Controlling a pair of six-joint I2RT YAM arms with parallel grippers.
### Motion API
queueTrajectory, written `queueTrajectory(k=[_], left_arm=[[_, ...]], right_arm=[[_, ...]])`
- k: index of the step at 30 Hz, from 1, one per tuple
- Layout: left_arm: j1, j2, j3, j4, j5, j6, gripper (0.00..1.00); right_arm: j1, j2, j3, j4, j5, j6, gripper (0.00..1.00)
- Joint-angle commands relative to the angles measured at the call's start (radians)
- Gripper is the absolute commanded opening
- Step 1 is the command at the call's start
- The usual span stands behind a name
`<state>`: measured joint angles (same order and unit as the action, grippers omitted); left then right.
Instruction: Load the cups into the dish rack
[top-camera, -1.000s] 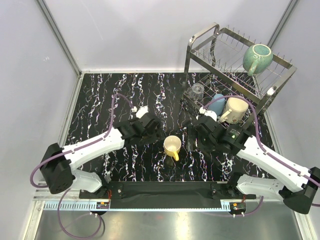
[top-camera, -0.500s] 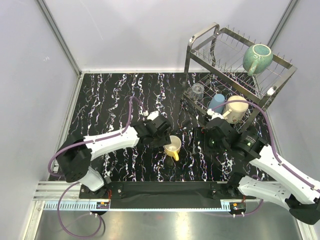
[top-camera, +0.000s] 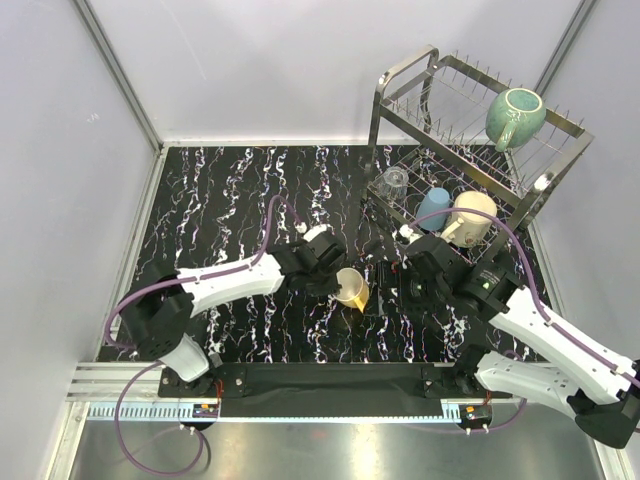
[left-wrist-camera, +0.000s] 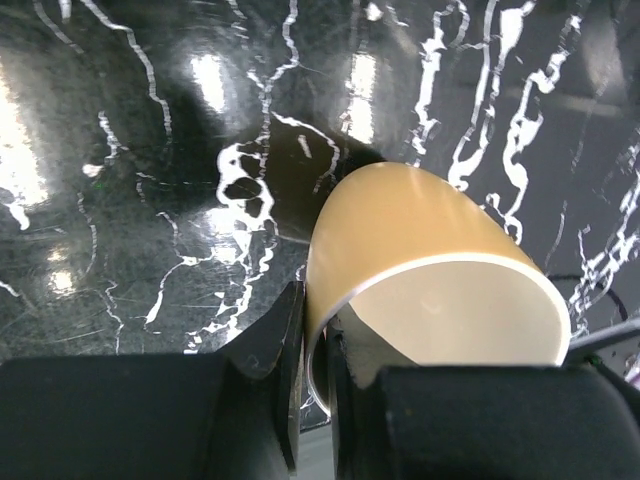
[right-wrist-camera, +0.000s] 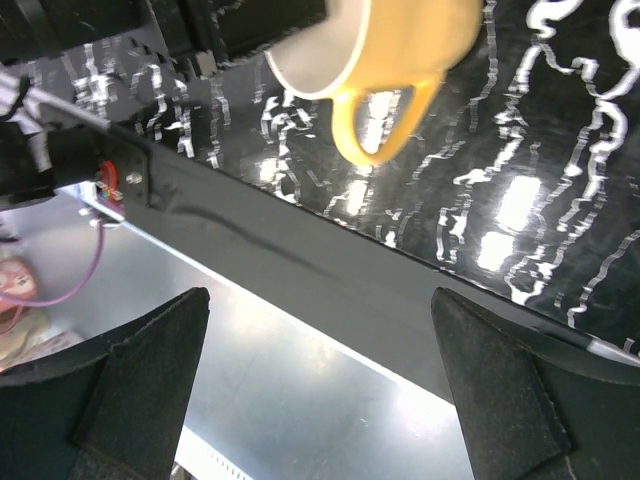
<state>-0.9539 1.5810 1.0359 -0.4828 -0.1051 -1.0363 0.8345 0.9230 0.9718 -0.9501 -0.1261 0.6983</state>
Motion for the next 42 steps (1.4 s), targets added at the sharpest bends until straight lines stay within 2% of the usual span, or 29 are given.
queueTrajectory(k=[1, 5, 9, 12, 16, 21, 26, 30, 37, 40, 41, 42], left_arm=[[0.000, -0.151, -0.011, 0.134, 0.030, 0.042, 0.00], [0.042, -0.327, -0.069, 0.239, 0.051, 0.099, 0.00], [0.093, -0.505, -0.166, 0.479, 0.135, 0.111, 0.00], [0.109, -0.608, -0.195, 0.582, 0.154, 0.119, 0.00], [0.109, -0.684, -0.177, 0.625, 0.151, 0.147, 0.00], [0.110, -0.739, -0.172, 0.693, 0.153, 0.156, 0.00], [0.110, -0.760, -0.157, 0.753, 0.179, 0.133, 0.00], [0.109, -0.760, -0.158, 0.806, 0.192, 0.119, 0.00], [0.109, -0.759, -0.162, 0.877, 0.217, 0.081, 0.00], [0.109, -0.765, -0.162, 0.891, 0.214, 0.079, 0.00], [0.109, -0.765, -0.160, 0.894, 0.216, 0.078, 0.00], [0.109, -0.765, -0.160, 0.903, 0.217, 0.079, 0.00]], right_arm=[[-0.009, -0.021, 0.028, 0.062, -0.070, 0.007, 1.00], [-0.008, -0.049, 0.047, 0.114, -0.142, 0.032, 1.00], [-0.009, -0.044, 0.077, 0.236, -0.239, 0.064, 0.99], [-0.009, -0.024, 0.132, 0.299, -0.282, 0.107, 0.99], [-0.009, -0.019, 0.180, 0.401, -0.297, 0.185, 1.00], [-0.009, -0.015, 0.165, 0.653, -0.398, 0.303, 1.00], [-0.009, 0.019, 0.191, 0.697, -0.394, 0.340, 0.97], [-0.011, 0.030, 0.188, 0.804, -0.392, 0.400, 0.90], [-0.009, 0.048, 0.191, 0.855, -0.350, 0.472, 0.65], [-0.009, 0.043, 0.170, 0.898, -0.320, 0.512, 0.59], [-0.009, 0.043, 0.166, 0.904, -0.310, 0.521, 0.51], [-0.009, 0.042, 0.163, 0.915, -0.299, 0.530, 0.47]])
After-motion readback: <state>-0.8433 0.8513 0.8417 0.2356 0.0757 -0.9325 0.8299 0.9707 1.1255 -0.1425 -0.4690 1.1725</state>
